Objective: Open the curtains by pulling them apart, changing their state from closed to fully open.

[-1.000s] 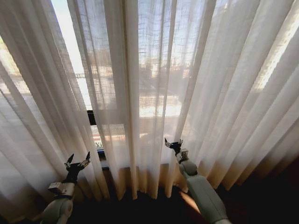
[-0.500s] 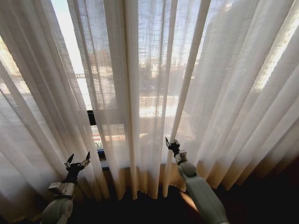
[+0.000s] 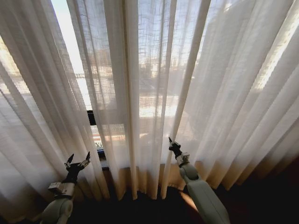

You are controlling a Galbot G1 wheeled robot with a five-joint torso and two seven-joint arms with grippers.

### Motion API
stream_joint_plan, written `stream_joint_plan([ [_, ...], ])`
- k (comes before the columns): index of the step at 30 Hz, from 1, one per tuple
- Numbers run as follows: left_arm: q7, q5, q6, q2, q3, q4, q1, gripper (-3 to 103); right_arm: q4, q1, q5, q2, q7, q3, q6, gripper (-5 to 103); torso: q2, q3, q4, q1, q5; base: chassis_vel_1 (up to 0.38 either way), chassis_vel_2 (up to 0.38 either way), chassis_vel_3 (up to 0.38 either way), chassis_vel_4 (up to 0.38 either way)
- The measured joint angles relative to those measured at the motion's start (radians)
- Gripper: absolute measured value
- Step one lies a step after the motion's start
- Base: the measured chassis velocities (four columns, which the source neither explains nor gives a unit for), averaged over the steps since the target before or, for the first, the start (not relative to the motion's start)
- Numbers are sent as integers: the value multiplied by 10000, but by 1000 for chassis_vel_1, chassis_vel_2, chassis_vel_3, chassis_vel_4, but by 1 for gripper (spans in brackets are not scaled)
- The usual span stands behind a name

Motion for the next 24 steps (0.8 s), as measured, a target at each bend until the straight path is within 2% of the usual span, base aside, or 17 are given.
stream_joint_plan([
  [15,0,0,0,0,-1,0,0,100,-24,-357,278,-257,-500,507,-21,0,0,0,0,0,-1,-5,-4,4,5],
  [24,0,0,0,0,-1,1,0,100,15,-496,407,-409,-583,681,-29,0,0,0,0,0,0,-149,-135,171,138],
])
